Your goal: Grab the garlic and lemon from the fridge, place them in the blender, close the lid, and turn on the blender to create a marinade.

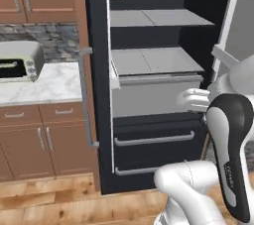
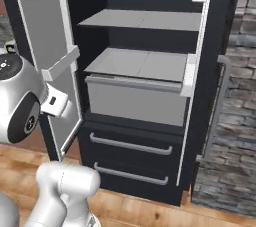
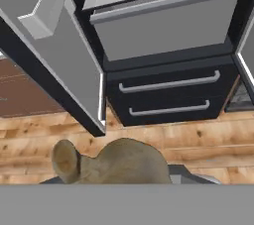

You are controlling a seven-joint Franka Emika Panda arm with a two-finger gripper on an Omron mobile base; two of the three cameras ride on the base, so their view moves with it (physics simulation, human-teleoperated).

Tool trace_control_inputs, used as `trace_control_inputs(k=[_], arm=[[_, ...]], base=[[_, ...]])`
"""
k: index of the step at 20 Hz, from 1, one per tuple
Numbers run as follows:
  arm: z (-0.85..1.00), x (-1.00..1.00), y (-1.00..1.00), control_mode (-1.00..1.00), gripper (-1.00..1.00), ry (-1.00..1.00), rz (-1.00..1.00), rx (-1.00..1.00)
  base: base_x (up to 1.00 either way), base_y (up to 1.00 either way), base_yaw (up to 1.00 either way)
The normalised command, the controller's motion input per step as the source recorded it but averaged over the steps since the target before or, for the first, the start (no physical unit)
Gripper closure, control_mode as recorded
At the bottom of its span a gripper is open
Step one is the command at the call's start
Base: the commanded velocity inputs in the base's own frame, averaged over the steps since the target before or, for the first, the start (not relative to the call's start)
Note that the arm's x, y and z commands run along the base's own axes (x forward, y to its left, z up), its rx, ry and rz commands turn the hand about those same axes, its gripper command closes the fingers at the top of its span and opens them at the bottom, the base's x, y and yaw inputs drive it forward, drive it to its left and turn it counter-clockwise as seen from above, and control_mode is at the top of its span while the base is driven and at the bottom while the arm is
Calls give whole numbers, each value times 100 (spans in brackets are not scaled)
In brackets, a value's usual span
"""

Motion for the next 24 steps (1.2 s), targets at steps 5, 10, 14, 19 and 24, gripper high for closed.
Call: trace_control_inputs(k=[5,10,14,19,24], arm=[[0,0,0,100,100,0,0,0],[0,0,0,100,100,0,0,0],[0,0,0,100,100,0,0,0],[0,0,0,100,100,0,0,0],[0,0,0,100,100,0,0,0]], base=[[-97,97,29],[-48,100,53],[-9,100,56],[21,87,52],[89,30,48]])
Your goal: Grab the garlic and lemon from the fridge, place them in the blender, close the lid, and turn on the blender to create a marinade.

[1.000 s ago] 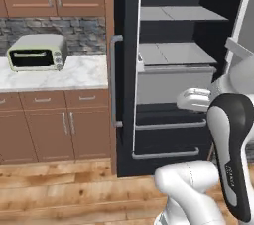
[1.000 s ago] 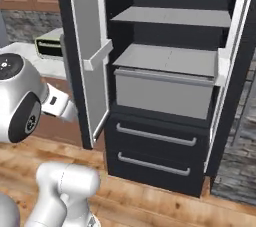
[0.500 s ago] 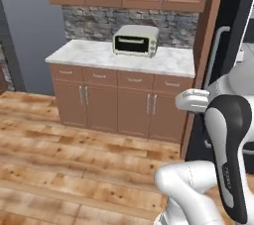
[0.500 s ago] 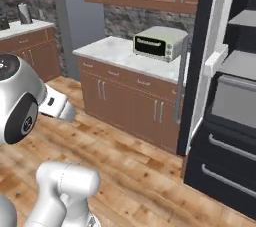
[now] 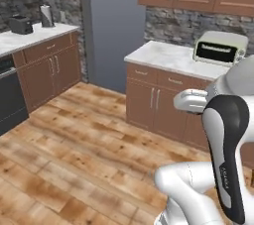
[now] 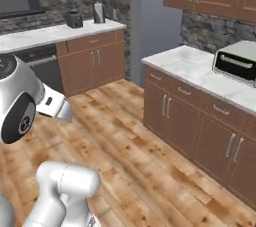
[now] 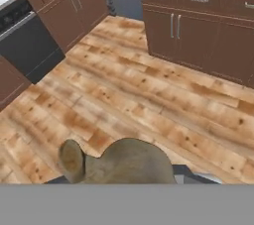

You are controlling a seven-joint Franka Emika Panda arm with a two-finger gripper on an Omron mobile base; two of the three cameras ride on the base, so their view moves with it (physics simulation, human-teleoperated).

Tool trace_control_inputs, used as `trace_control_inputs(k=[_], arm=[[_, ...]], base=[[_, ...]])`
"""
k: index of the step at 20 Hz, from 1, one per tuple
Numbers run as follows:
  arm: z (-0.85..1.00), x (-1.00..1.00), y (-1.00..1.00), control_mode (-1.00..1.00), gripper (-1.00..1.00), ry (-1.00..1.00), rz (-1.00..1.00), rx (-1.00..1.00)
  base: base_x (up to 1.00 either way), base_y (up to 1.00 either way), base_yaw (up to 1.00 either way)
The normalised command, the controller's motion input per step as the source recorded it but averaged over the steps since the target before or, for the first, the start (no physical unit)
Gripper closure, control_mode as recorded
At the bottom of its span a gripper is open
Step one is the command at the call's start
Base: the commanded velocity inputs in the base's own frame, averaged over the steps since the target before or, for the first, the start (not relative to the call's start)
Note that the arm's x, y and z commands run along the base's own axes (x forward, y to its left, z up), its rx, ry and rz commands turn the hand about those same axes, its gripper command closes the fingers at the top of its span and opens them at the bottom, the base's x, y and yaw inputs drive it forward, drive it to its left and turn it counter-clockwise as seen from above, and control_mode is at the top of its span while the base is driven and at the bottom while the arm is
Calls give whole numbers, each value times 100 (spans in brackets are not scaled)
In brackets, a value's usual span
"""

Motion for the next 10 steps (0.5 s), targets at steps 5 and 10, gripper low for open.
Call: trace_control_inputs(k=[5,10], arm=[[0,0,0,100,100,0,0,0],[0,0,0,100,100,0,0,0]], base=[[100,9,48],[100,10,49]])
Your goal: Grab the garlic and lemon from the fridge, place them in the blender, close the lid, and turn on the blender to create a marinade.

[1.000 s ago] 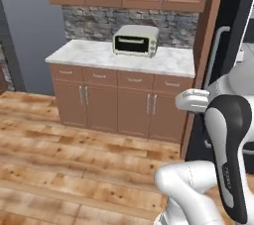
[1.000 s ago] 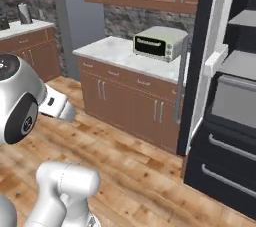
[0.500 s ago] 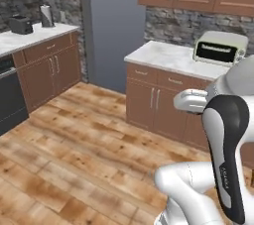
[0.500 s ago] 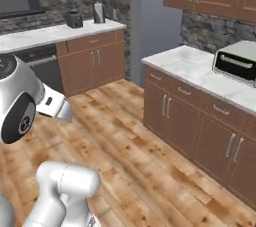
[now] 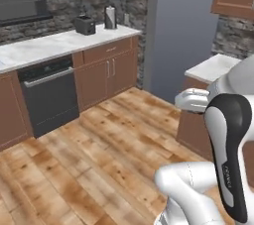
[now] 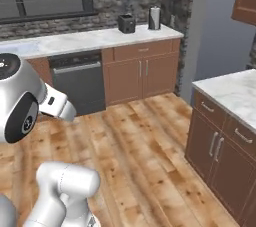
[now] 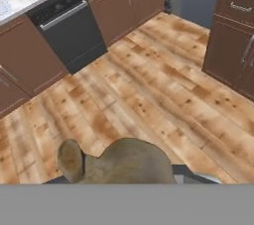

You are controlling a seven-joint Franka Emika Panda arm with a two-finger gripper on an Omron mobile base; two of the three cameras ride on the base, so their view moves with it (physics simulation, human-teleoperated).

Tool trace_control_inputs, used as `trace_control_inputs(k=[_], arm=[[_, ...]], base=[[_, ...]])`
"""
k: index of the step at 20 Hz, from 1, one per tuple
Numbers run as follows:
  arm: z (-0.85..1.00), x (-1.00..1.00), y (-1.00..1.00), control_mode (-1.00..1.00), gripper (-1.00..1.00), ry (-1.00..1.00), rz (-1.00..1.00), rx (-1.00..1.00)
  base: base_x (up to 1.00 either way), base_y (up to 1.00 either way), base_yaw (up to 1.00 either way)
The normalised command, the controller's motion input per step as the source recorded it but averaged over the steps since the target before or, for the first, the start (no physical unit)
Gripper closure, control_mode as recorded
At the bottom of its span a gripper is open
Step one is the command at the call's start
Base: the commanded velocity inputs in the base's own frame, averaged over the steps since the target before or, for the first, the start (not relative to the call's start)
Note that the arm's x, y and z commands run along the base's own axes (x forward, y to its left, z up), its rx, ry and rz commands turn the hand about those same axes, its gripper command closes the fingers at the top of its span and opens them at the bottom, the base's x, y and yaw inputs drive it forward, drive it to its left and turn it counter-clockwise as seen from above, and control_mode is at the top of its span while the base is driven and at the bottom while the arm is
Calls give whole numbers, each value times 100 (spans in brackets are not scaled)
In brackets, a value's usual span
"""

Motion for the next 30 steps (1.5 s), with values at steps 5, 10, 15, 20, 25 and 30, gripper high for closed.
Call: trace_control_inputs(k=[5,10,15,20,25,30], arm=[[0,0,0,100,100,0,0,0],[0,0,0,100,100,0,0,0],[0,0,0,100,100,0,0,0],[0,0,0,100,100,0,0,0],[0,0,0,100,100,0,0,0],[0,0,0,100,100,0,0,0]], base=[[100,6,53],[87,16,57],[85,44,52],[99,73,37],[98,94,28],[88,100,23]])
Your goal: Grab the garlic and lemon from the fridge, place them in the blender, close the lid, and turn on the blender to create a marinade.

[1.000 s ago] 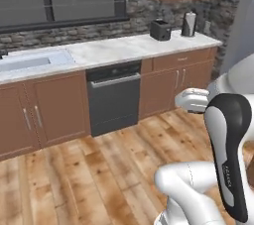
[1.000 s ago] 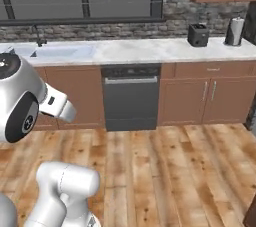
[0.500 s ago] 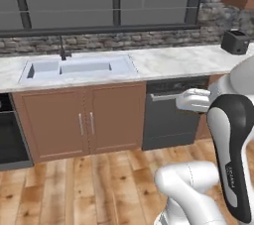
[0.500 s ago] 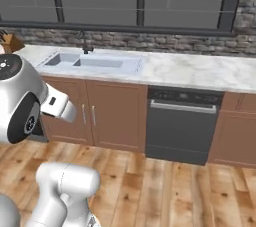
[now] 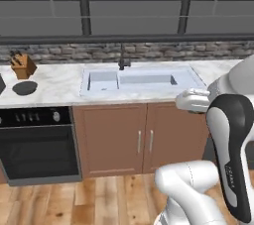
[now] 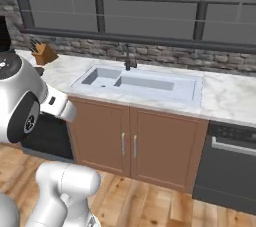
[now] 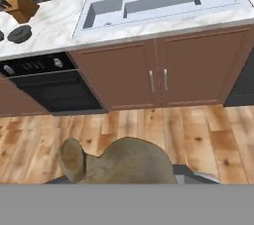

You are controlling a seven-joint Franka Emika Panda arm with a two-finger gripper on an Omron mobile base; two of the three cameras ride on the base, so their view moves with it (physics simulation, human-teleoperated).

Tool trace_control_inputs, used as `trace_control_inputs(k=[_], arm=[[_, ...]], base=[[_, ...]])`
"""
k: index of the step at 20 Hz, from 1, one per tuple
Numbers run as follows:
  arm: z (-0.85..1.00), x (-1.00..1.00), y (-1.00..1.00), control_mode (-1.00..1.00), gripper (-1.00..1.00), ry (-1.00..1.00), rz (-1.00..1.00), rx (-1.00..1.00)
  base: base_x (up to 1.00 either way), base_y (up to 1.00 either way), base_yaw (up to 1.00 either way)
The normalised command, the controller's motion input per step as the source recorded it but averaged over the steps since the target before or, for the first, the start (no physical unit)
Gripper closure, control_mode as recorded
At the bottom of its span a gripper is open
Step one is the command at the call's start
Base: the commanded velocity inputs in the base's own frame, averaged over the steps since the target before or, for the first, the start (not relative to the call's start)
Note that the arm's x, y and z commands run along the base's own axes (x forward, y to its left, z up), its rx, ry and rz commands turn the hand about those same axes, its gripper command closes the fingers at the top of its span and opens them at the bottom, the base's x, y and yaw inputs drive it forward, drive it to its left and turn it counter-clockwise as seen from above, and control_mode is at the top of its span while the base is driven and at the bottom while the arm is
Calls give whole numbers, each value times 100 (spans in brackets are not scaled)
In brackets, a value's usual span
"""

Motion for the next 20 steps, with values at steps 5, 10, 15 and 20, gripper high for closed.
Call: trace_control_inputs(k=[5,10,15,20], arm=[[0,0,0,100,100,0,0,0],[0,0,0,100,100,0,0,0],[0,0,0,100,100,0,0,0],[0,0,0,100,100,0,0,0]], base=[[88,100,17],[68,100,5],[52,99,0],[49,88,-8]])
